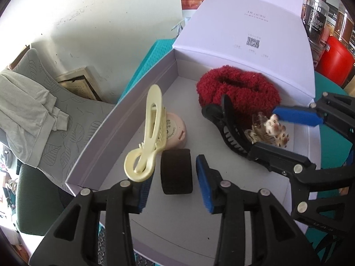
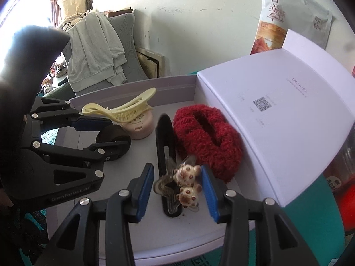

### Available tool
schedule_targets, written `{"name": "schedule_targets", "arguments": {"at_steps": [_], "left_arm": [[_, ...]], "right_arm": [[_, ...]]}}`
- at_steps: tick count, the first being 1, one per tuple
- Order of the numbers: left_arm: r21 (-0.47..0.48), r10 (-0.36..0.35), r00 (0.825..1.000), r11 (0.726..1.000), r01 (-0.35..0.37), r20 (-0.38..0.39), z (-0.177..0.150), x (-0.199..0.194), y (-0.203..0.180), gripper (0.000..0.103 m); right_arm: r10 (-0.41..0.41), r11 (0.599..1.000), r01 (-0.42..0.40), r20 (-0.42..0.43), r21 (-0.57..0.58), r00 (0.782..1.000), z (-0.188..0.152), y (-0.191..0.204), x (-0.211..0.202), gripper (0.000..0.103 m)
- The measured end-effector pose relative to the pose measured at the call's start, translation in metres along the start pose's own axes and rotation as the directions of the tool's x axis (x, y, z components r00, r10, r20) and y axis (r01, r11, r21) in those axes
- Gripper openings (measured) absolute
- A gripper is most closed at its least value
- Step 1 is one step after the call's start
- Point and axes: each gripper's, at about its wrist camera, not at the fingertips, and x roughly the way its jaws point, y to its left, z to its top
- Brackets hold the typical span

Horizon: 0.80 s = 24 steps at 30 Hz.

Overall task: Organize objects
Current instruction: 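Open the right tool to drop the bear clip while the left tool releases the hair tie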

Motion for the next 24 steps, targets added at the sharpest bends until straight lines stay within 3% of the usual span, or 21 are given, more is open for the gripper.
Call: {"name": "schedule_targets", "arguments": {"at_steps": [24], "left_arm": [[-0.039,0.058,0.990,0.998,-0.053,0.127,-0.020,-0.126,-0.004,0.043]], "right_arm": [[-0.030,0.999,0.031,0.113,-0.013,0.993,0.008,0.020,-0.087,0.049]]}}
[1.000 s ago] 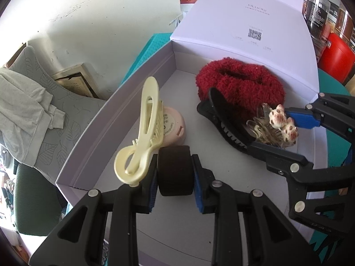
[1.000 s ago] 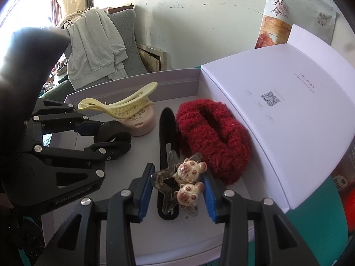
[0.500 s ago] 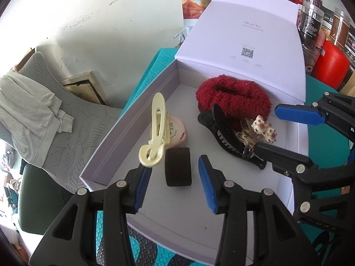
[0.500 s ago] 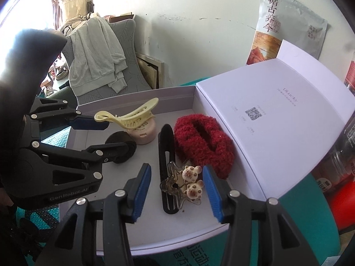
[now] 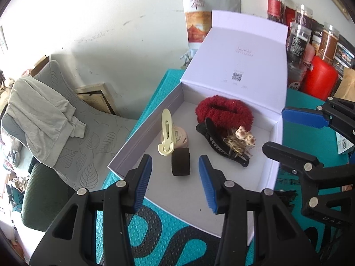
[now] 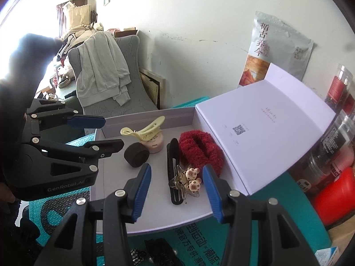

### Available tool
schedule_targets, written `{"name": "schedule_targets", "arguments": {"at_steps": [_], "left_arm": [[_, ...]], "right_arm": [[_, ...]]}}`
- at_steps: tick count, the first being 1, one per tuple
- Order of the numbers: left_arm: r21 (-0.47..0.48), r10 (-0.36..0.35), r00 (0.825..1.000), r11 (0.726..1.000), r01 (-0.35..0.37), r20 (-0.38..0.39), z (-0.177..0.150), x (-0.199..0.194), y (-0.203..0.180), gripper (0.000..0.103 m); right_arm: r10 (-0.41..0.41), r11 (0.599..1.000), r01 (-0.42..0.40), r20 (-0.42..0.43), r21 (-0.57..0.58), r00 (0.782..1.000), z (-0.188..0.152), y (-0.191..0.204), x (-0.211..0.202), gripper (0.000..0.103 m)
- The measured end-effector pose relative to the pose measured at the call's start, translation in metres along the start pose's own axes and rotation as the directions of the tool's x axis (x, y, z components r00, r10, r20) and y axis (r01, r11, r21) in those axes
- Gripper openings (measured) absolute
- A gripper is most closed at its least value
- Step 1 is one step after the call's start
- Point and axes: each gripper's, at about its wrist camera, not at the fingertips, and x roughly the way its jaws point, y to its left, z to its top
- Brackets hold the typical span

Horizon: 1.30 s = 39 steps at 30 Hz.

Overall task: Organize objects
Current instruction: 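Open the right tool to drop the bear clip while the left tool releases the hair tie, then withdraw both tools from the white box toward the gingham scrunchie and bow clip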

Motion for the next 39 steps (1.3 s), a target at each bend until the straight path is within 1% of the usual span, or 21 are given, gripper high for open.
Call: {"name": "schedule_targets", "arguments": {"at_steps": [7,12,15,16,18,21,23,25,30,39], "left_arm": [[0.000,-0.003,0.999,1.000,0.003,0.033,-0.007,-0.036,-0.010,0.044],[0.011,0.009,0.999,1.000,-0.010,0.044,-0.015,-0.059,-0.018,0.046],[0.001,-0.002,0.998,1.000,0.002,0.059,-0.022,-0.075,-0.022,0.054],[-0.003,-0.003,0.998,1.000,0.003,0.064,-0.025,-0.081,-0.023,0.055],[-0.006,-0.005,0.997,1.000,0.006,0.079,-0.030,-0.092,-0.026,0.055],[-0.014,-0.001,0.996,1.000,0.003,0.087,-0.038,-0.106,-0.029,0.056],[-0.019,-0.003,0.996,1.000,0.005,0.089,-0.046,-0.114,-0.033,0.056],[-0.021,-0.007,0.996,1.000,0.009,0.094,-0.053,-0.122,-0.036,0.060],[-0.022,-0.026,0.996,0.999,0.028,0.084,-0.074,-0.131,-0.048,0.061],[-0.024,-0.043,0.997,0.999,0.045,0.056,-0.108,-0.132,-0.068,0.061]], "right_arm": [[-0.061,0.998,0.061,0.033,0.008,0.998,-0.003,0.005,-0.039,0.049],[-0.080,0.997,0.080,0.048,0.014,0.996,-0.011,0.008,-0.065,0.050],[-0.095,0.995,0.094,0.058,0.023,0.994,-0.017,0.009,-0.079,0.050],[-0.098,0.995,0.097,0.062,0.029,0.993,-0.019,0.010,-0.084,0.050],[-0.100,0.994,0.097,0.072,0.043,0.992,-0.024,0.010,-0.094,0.050],[-0.107,0.993,0.103,0.083,0.055,0.991,-0.034,0.013,-0.107,0.057],[-0.104,0.993,0.099,0.084,0.060,0.991,-0.041,0.015,-0.115,0.057],[-0.108,0.993,0.103,0.084,0.061,0.991,-0.046,0.017,-0.120,0.057],[-0.113,0.991,0.106,0.079,0.078,0.990,-0.065,0.022,-0.132,0.057],[-0.114,0.990,0.109,0.060,0.091,0.992,-0.095,0.027,-0.139,0.057]]}}
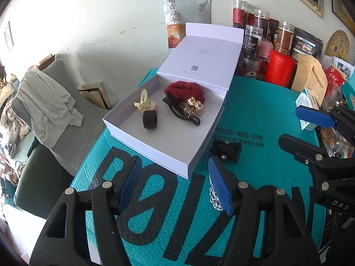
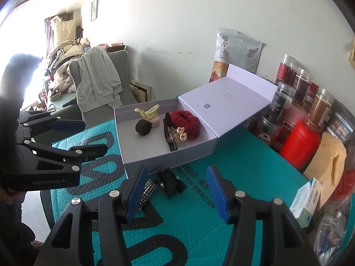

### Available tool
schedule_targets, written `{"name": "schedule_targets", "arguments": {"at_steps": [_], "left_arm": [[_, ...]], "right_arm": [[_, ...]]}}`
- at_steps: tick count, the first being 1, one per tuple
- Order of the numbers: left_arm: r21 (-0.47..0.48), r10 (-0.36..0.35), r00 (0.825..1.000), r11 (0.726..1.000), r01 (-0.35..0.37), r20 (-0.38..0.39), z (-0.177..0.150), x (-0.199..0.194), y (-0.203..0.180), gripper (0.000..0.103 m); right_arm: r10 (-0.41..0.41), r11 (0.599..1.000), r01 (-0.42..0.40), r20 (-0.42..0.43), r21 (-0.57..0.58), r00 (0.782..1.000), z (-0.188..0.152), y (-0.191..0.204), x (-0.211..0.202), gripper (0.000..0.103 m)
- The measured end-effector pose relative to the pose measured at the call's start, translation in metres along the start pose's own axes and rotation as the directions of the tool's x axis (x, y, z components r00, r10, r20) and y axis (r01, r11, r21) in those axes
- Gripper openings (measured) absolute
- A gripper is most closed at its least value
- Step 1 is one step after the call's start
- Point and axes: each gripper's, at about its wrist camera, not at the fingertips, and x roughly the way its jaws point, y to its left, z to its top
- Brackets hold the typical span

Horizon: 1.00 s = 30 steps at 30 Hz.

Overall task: Organize objects
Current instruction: 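Withdraw both tools from the white box toward the gingham scrunchie and bow clip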

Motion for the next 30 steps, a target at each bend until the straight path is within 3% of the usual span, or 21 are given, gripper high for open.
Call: {"name": "schedule_targets", "arguments": {"at_steps": [16,30], "left_arm": [[-0.010,-0.107,0.992,0.994,0.106,-0.064,-0.038,0.028,-0.024,0.063],[-0.033,-0.176,0.982,0.984,0.174,-0.071,-0.059,0.061,-0.034,0.063]], "right_arm": [[0.032,0.999,-0.029,-0.072,0.041,0.997,-0.042,-0.005,0.018,0.057],[0.087,0.994,-0.078,-0.145,0.071,0.986,-0.073,-0.016,0.053,0.057]]}}
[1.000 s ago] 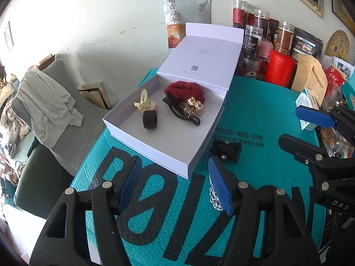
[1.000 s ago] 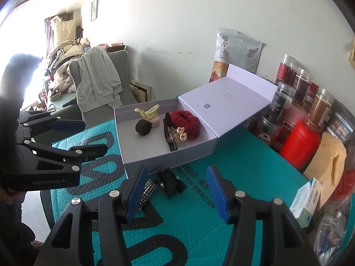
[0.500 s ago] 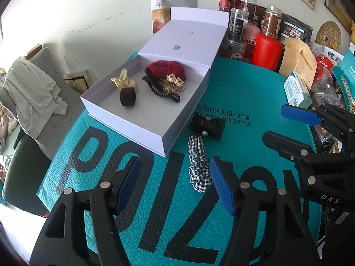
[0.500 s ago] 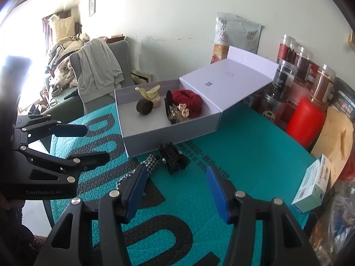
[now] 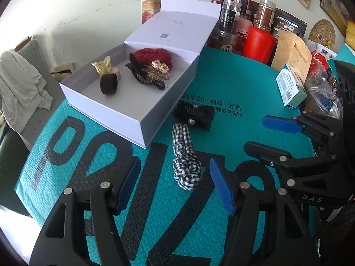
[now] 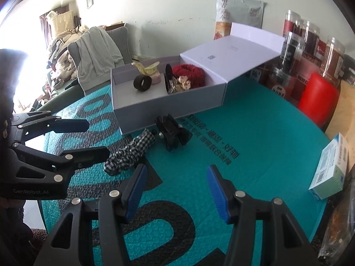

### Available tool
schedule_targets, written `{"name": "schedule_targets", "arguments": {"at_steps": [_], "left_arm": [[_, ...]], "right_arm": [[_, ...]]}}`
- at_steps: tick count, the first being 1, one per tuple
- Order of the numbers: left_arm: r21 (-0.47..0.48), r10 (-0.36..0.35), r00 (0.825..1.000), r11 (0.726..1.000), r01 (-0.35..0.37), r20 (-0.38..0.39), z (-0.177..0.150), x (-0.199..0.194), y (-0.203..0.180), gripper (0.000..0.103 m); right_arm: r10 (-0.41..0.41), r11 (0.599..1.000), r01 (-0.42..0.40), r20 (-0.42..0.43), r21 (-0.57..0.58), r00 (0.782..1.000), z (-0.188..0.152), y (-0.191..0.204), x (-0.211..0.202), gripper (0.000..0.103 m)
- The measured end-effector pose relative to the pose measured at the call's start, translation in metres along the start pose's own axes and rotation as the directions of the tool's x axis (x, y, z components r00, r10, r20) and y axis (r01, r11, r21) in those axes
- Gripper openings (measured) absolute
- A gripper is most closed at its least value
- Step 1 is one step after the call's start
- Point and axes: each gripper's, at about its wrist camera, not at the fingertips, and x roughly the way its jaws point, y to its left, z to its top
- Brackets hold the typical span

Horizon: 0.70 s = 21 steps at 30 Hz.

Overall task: Organize objects
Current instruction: 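Grasp the gingham scrunchie with the left tool while the right tool grasps the black bow clip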

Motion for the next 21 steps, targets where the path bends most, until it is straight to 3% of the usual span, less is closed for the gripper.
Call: {"name": "schedule_targets", "arguments": {"at_steps": [18,21], "left_arm": [[-0.074,-0.049,0.997,0.996,0.045,-0.065,0.004,0.059,0.013,0.063],[-0.079,-0.074,0.995,0.994,0.069,-0.062,0.004,0.064,0.017,0.058]], "right_arm": [[0.076,0.997,-0.077,-0.055,-0.025,0.996,0.022,-0.014,0.056,0.057],[0.085,0.995,-0.088,-0.062,-0.041,0.994,0.030,-0.013,0.067,0.057]]}}
